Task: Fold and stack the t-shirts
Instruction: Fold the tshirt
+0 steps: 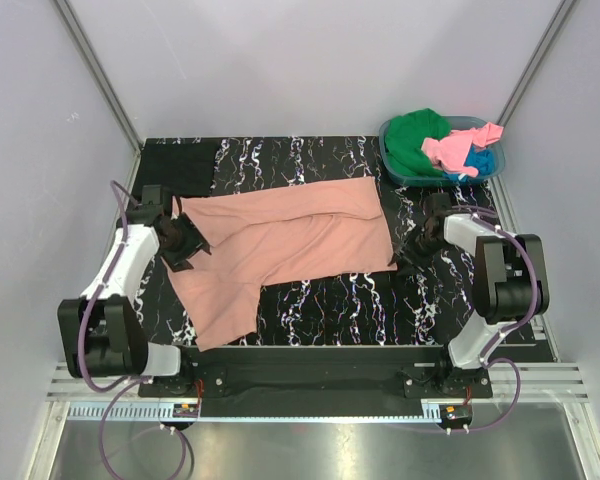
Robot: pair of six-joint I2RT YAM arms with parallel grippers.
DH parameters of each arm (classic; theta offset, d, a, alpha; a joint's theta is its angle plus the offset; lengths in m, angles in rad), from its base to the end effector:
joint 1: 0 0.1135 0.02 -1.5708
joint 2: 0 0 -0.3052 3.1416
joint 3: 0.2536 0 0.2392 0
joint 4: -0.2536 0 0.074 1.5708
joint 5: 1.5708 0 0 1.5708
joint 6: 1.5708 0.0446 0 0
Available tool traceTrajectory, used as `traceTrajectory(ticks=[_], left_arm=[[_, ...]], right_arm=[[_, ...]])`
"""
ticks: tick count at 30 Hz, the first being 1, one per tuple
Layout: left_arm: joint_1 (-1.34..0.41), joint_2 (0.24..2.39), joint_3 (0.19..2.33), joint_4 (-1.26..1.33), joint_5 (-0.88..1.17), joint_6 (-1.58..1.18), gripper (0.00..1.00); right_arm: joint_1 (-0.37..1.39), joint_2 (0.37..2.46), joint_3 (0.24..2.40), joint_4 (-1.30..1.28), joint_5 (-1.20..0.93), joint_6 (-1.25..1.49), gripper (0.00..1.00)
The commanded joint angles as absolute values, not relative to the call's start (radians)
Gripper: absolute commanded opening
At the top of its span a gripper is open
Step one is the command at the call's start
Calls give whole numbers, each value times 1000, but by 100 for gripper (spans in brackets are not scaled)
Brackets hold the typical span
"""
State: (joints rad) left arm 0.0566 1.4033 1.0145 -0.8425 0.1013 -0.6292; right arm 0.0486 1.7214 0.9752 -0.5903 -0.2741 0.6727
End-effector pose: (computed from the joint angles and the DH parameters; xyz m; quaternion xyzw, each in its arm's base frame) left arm 0.2454 0.0094 0.2706 -0.3229 0.9299 -0.0955 0.1478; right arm 0.3028 0.0268 0.1884 0.2869 0.9412 0.1678 0.0605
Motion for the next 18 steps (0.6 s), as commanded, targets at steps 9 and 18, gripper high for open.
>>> traceTrajectory(ticks=[9,18], left_arm=[[-6,1198,876,-839,200,-813,56],[-343,1238,949,-974,-26,-859,57]], right_arm=[[6,1726,1124,-630,-152,582,0],[6,1807,1272,-667,-107,508,0]])
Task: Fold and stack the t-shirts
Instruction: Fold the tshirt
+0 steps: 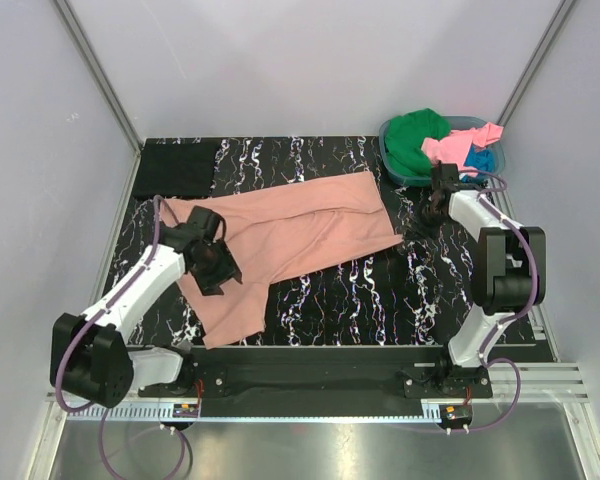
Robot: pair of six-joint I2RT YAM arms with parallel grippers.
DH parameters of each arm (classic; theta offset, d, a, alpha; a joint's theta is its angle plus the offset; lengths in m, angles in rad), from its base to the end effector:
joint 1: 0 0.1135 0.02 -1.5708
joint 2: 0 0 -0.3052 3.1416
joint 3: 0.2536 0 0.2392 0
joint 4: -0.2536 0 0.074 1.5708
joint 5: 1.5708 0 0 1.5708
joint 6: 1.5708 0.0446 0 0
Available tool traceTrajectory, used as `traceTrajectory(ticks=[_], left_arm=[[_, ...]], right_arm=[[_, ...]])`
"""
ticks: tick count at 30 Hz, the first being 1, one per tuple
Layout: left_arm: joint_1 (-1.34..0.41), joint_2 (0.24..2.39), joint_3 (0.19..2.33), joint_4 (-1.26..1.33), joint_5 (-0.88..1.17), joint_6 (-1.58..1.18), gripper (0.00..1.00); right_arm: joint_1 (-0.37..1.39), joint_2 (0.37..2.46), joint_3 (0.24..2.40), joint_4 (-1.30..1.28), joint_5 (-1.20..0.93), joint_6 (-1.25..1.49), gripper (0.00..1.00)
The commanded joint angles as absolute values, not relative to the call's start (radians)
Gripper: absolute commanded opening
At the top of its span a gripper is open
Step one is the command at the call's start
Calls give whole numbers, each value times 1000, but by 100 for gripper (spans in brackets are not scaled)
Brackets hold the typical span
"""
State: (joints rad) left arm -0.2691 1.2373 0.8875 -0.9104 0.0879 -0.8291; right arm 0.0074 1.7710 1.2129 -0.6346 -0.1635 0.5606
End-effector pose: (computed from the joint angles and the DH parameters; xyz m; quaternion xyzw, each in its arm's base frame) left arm 0.1863 -0.0555 0.2661 -0.2662 0.9505 -0.1177 0.1092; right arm 0.3524 0.0099 0.2312 0.2526 0.9459 0.1295 0.1573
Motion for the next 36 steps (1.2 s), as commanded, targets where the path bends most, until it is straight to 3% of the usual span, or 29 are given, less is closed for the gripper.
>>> traceTrajectory(ticks=[1,10,14,24,26,28,31,34,36], left_arm=[[-369,1238,963,-1015,-69,-867,57],[-502,1131,875,-1144,-163,-992,55],[-502,1060,789,-1186,-192,-1121,45],[-494,1095,678,-1183,-178,-1250,35],[-494,1069,666,-1177,-186,-1275,36],[-492,1063,661,-1164,-184,-1272,47],[-489,1112,658,-1147,-175,-1259,50],[-488,1160,652,-1131,-161,-1241,43],[-488,1180,647,-1126,-155,-1252,32]], right_arm=[[6,1815,1296,-672,-95,505,0],[6,1861,1341,-675,-127,502,0],[6,1868,1339,-667,-147,506,0],[8,1841,1304,-650,-167,508,0],[6,1835,1299,-649,-166,508,0],[6,1836,1298,-646,-172,508,0],[6,1841,1301,-646,-173,509,0],[6,1844,1304,-647,-175,509,0],[8,1842,1304,-646,-173,509,0]])
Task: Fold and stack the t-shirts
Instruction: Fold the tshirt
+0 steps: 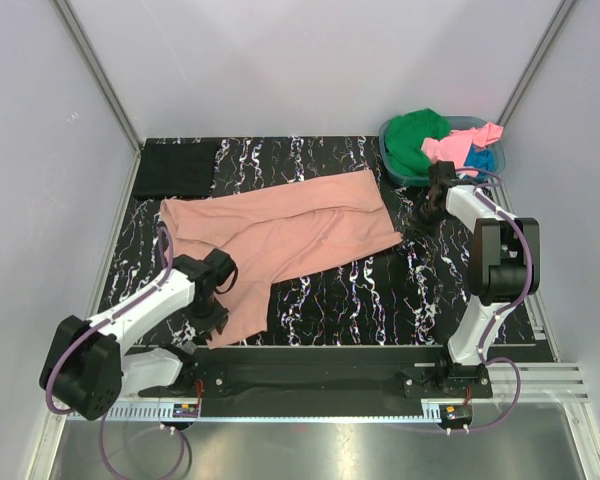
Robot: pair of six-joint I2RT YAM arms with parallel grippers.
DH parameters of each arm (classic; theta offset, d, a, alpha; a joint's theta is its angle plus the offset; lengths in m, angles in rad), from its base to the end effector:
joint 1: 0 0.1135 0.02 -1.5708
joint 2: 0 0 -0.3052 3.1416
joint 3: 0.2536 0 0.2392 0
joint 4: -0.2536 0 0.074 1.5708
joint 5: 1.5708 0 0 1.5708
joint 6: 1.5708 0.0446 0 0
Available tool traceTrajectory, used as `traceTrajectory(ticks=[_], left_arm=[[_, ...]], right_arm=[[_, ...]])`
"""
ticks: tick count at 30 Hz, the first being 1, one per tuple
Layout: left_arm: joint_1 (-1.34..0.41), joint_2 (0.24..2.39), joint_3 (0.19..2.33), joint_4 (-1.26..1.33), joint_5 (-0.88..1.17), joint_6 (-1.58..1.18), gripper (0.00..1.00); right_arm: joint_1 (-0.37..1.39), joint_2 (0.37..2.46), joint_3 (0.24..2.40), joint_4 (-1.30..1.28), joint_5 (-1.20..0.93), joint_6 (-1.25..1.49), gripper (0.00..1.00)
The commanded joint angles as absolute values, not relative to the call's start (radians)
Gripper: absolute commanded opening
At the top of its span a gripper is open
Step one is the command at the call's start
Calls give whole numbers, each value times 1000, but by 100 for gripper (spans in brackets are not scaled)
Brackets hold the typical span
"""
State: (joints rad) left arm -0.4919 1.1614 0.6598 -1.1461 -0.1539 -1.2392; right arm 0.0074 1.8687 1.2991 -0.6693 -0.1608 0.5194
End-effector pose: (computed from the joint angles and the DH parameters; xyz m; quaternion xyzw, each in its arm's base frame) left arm 0.1102 -0.0513 0.2170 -0.3609 0.9286 0.0790 0.0336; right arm 0.3753 0.0099 0.2193 0.2361 0.9544 0.1193 0.1384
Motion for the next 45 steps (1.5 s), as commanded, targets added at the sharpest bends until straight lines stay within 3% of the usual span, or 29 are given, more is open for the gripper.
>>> traceTrajectory(ticks=[1,8,20,28,32,37,45], left_arm=[[-486,1180,641,-1121,-140,-1261,31],[-430,1239,617,-1008,-107,-1207,34],[-428,1551,899,-923,-124,-1035,39],[-437,1344,873,-1061,-205,-1117,43],[-431,1272,809,-1065,-199,-1140,41],[-414,1261,732,-1022,-144,-1154,36],[-382,1310,715,-962,-150,-1114,40]], right_arm=[[6,1845,1304,-646,-175,509,0],[6,1847,1310,-647,-175,506,0],[6,1862,1362,-684,-135,495,0],[6,1864,1348,-670,-147,499,0],[6,1865,1348,-669,-149,499,0],[6,1859,1341,-666,-153,495,0],[6,1858,1333,-660,-161,497,0]])
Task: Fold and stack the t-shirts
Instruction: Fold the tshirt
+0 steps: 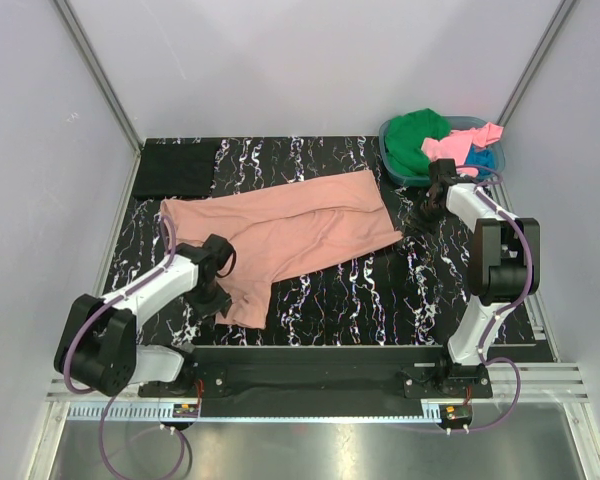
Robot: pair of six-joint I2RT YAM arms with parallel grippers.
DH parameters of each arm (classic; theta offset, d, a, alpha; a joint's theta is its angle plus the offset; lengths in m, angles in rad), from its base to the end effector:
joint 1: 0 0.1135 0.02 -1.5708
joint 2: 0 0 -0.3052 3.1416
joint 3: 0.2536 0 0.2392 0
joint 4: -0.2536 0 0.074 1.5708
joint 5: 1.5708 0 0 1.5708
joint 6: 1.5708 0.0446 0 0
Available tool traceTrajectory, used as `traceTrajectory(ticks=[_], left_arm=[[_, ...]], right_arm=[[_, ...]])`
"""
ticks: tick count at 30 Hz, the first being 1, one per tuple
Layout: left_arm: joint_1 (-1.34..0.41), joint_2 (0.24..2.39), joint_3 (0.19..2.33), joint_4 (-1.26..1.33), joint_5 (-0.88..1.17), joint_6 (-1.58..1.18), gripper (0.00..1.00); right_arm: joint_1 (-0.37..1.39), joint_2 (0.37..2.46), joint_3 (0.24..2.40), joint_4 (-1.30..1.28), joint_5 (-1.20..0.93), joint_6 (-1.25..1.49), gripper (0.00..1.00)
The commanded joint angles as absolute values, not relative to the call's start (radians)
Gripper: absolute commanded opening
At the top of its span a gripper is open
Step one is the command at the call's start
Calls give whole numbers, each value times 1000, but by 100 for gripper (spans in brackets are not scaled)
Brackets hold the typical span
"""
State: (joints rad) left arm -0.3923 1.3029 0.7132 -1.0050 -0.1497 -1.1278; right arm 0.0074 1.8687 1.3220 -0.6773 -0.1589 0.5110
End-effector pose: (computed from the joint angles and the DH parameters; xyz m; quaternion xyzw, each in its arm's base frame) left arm 0.1524 -0.0559 0.2109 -0.3576 0.9308 0.0624 0.0429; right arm 0.3786 0.0099 0.2251 0.2314 0.9543 0.1196 0.1462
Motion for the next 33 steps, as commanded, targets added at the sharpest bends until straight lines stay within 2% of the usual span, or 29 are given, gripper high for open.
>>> traceTrajectory(ticks=[1,15,18,19,22,33], left_arm=[[-377,1309,710,-954,-150,-1111,41],[-357,1365,652,-864,-138,-1118,38],[-348,1370,646,-853,-147,-1108,29],[-347,1364,649,-857,-156,-1103,20],[-347,1321,692,-916,-212,-1101,0],[-347,1036,732,-1127,-174,-1198,0]], right_arm=[[6,1858,1333,-660,-161,499,0],[6,1865,1333,-655,-166,497,0],[6,1868,1336,-658,-167,494,0],[6,1868,1336,-660,-167,494,0],[5,1864,1335,-664,-167,499,0],[14,1838,1299,-704,-155,500,0]])
